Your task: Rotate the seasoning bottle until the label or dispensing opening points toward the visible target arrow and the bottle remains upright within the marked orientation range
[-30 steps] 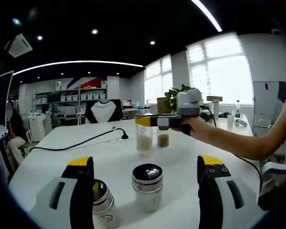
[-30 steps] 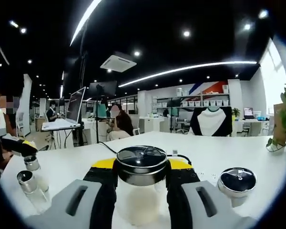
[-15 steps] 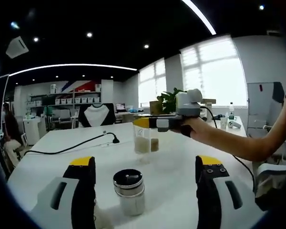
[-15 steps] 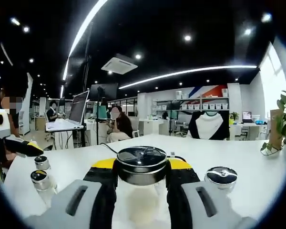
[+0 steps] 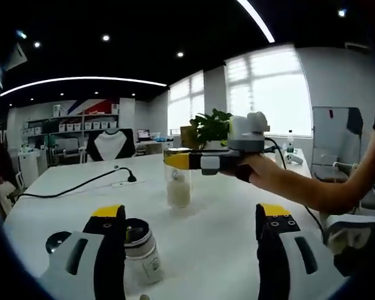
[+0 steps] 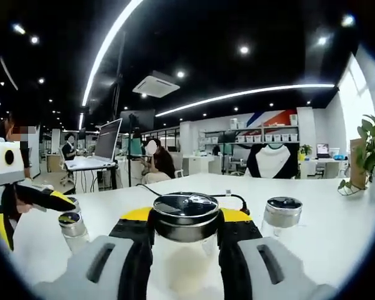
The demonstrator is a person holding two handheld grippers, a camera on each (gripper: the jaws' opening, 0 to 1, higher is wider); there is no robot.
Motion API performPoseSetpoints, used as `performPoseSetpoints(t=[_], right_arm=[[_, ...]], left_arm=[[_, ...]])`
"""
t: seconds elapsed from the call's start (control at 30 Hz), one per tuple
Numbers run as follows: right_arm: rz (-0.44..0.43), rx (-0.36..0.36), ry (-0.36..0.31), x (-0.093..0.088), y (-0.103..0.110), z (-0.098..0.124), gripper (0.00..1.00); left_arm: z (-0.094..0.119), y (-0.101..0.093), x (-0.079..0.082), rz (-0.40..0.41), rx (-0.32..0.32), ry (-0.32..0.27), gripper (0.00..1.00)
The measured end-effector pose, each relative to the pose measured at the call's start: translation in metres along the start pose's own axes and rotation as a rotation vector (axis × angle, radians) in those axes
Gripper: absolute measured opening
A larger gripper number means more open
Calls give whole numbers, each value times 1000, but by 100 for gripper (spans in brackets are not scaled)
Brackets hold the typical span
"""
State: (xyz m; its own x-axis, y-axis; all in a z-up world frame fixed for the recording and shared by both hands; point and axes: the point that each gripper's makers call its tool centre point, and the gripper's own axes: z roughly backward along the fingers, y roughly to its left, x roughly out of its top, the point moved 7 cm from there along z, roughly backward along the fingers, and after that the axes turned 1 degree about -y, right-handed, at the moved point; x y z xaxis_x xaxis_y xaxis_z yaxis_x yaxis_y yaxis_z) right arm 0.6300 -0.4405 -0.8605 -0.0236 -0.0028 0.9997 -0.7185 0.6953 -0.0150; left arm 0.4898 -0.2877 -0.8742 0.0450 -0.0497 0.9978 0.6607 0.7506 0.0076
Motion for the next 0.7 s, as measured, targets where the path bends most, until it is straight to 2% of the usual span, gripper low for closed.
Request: performPoseSetpoints(t=[0.27,0.47,0.53,0.6,0.7], right_arm=[[0,17,-11,1,11,14,37],[-9,27,-14,-2,20,24,37],[-13,26,-16,-4,23,28,37],[-18,28,-15,-6,26,31,37],[-27,34,-20,-7,33,36,37]], left_arm=[[-8,-15,1,-10,-28,-8,89],[-14,-24,-3,-33,-35,10,89],[-17,-27,-5,-50,-24,-2,88],[-20,-25,-9,-77,7,15,86],[-22,-27,-12,-83,13,17,86]])
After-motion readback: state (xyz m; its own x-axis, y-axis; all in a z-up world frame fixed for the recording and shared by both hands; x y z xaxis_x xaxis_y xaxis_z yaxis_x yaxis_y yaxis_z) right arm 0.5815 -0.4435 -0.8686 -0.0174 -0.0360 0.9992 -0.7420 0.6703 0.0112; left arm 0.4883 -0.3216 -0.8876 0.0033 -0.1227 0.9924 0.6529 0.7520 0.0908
